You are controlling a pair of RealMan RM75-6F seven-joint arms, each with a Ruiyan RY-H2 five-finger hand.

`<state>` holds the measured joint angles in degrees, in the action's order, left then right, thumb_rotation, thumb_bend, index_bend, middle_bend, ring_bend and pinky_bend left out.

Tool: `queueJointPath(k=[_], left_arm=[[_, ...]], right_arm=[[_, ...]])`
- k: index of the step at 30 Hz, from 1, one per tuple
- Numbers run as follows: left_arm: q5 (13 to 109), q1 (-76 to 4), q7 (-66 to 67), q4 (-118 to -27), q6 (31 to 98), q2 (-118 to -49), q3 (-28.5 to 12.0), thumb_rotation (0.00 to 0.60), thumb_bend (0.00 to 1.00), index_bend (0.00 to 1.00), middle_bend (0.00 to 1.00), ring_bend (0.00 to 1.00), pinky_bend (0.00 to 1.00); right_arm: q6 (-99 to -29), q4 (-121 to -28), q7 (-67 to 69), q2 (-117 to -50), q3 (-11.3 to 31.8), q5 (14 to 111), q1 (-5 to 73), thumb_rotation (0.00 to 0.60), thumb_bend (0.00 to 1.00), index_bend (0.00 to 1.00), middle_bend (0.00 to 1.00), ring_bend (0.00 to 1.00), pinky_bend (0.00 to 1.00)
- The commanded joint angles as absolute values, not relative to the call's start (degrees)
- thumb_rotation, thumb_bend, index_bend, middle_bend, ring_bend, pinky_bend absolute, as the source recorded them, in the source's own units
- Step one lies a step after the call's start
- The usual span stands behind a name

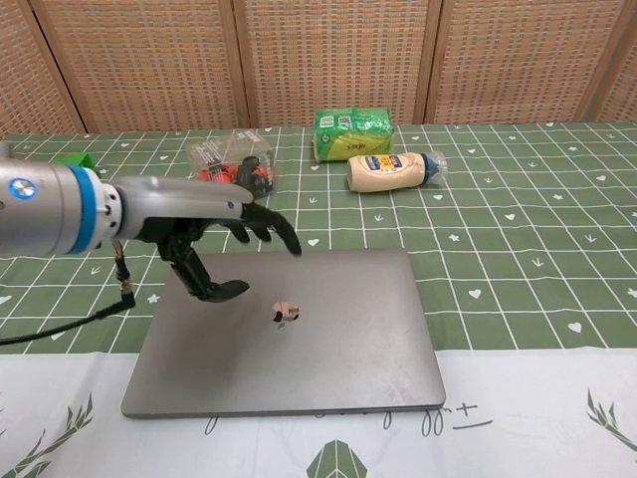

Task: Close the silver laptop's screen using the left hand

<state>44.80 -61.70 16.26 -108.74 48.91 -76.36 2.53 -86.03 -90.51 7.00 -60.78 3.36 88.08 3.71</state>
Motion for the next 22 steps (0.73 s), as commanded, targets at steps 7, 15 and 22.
queueJointPath(k=[7,15,22], left_arm=[[71.4,-37.8,27.0,-107.7,88.4,-75.7,13.0,0.600,0.29,0.00,0.00,0.00,0.00],[79.1,-24.2,25.0,-98.7,100.7,-78.5,16.4,0.600,0.29,0.00,0.00,0.00,0.00],[82.0,-17.1,21.5,-93.4,104.2,-78.8,17.0,0.600,0.29,0.00,0.00,0.00,0.00]], right_arm=[[-85.7,-89.7,6.4,-61.8,3.4,88.2,4.1,0.600,0.02,0.01,0.00,0.00,0.00],[-86.7,-89.2,5.4,-62.8,3.2,89.4,4.1,0.600,0.02,0.00,0.00,0.00,0.00],[-87.1,-89.2,3.7,-63.6,2.6,90.8,4.1,0.600,0.02,0.00,0.00,0.00,0.00]])
